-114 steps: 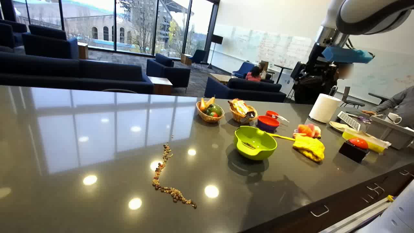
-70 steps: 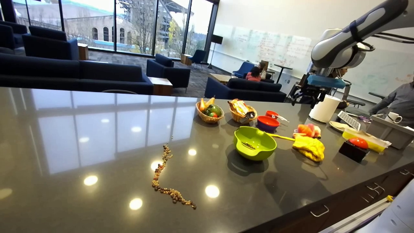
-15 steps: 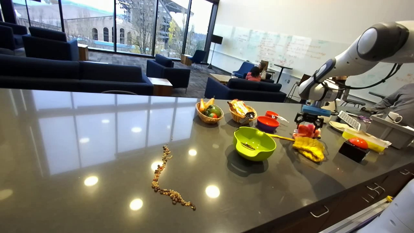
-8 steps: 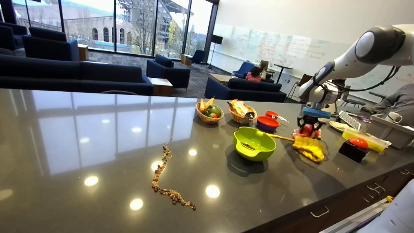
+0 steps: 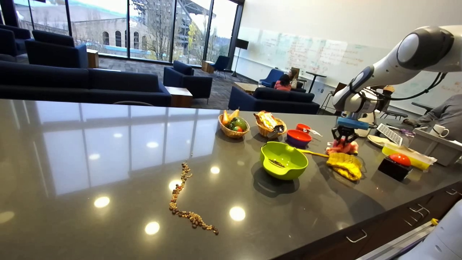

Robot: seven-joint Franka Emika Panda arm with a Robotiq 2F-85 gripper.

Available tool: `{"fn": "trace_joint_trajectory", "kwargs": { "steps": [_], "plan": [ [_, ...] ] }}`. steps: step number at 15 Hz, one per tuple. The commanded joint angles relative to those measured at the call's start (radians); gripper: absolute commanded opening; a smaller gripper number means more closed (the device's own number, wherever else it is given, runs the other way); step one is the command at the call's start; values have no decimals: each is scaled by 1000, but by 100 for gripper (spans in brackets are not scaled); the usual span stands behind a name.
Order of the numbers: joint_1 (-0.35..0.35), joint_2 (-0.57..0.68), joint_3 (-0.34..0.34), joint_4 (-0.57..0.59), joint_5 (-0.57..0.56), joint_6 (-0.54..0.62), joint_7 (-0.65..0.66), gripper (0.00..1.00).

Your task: Put the flamingo in the orange bowl

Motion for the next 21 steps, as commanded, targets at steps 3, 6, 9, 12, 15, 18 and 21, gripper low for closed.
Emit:
{"fn": "trace_joint_trajectory", "kwargs": {
  "steps": [3,6,9,12,15,18,21],
  "plan": [
    [33,-110,-8,-75,-12,-25,-4,6],
    [62,-163,-17,-113,-36,-28,3,6],
    [92,-224,-18,-160,-67,-16,5,6],
    [133,-274,-27,-198,-136,6,15,6],
    [178,-302,-38,-224,-231,38,39,6],
    [215,-308,-34,-242,-303,70,60,6],
    [251,-294,-26,-249,-353,105,71,6]
  ]
}}
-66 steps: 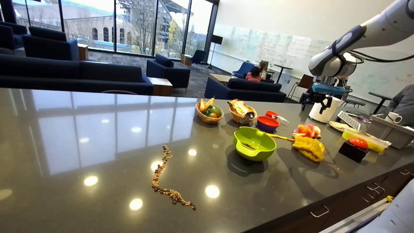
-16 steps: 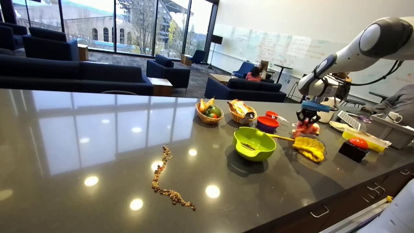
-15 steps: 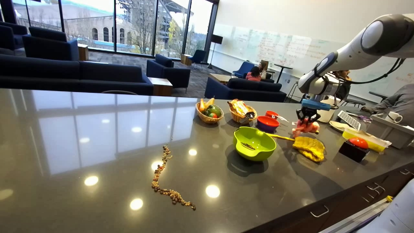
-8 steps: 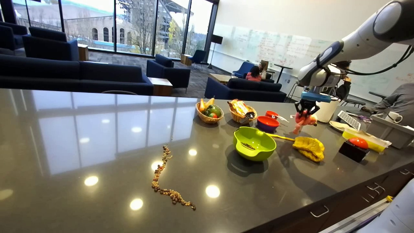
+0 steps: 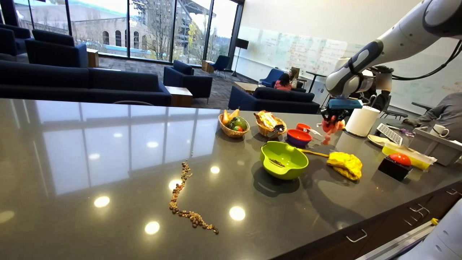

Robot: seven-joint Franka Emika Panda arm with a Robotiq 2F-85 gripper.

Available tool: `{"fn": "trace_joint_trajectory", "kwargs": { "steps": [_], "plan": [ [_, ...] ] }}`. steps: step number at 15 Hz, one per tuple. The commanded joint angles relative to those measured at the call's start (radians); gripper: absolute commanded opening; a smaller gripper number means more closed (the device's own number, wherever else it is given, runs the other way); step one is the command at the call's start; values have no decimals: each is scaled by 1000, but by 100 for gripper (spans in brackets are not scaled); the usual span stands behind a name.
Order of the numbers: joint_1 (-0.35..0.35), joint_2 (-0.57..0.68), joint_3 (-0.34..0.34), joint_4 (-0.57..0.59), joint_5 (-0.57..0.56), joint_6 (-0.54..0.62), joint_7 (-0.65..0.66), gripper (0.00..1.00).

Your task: Put the flamingo in the orange bowl

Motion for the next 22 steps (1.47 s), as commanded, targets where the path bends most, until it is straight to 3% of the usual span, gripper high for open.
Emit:
{"fn": "trace_joint_trajectory", "kwargs": {
  "steps": [1,8,22],
  "plan": [
    [52,-20,-10,-44,-78,55,31,6],
    [120,-11,-11,-45,-172,110,44,6],
    [180,51,-29,-63,-276,260,42,6]
  ]
}}
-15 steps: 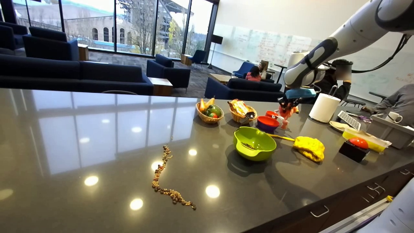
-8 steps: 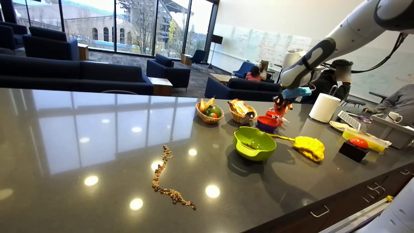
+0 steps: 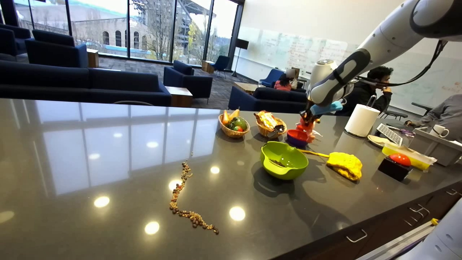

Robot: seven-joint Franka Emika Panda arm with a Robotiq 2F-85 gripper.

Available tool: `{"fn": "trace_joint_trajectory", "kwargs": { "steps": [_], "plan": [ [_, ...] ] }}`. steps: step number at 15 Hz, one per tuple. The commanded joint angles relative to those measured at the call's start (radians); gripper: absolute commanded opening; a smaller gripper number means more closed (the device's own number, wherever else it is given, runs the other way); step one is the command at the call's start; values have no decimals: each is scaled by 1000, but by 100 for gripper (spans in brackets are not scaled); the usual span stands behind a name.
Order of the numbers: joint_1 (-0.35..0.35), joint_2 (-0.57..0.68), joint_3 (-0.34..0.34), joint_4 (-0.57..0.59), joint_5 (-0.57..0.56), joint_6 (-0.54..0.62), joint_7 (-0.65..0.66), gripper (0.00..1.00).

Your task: Put the flamingo in the orange bowl

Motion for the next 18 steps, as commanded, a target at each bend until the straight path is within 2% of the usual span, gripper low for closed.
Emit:
{"fn": "trace_joint_trajectory", "kwargs": {
  "steps": [1,4,8,12,18],
  "plan": [
    [41,18,-33,-17,-47,60,21,6],
    [80,46,-64,-17,-82,107,38,6],
    [163,90,-161,-6,-158,178,114,6],
    [217,113,-239,-24,-189,209,168,6],
    [249,112,-285,-97,-180,207,171,6]
  ]
}}
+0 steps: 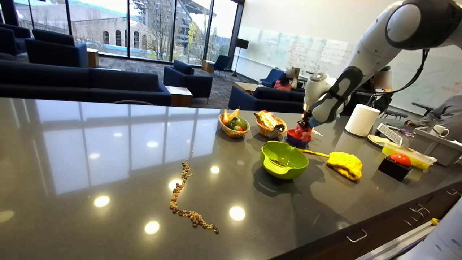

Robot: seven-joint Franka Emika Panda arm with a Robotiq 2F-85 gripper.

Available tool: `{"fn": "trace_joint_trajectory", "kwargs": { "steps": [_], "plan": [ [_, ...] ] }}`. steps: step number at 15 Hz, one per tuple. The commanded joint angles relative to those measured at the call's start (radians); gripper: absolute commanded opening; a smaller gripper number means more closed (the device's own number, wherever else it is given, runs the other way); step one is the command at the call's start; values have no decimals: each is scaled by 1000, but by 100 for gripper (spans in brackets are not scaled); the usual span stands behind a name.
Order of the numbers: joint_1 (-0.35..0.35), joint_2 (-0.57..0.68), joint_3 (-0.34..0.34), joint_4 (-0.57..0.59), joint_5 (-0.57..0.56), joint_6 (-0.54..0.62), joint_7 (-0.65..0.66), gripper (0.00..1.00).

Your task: Put the flamingo in the orange bowl

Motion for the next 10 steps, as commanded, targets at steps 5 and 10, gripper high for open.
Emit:
{"fn": "trace_joint_trajectory", "kwargs": {
  "steps": [5,10],
  "plan": [
    [70,2,-60,-76,-24,55,28,6],
    [129,19,-104,-68,-5,107,30,6]
  ]
}}
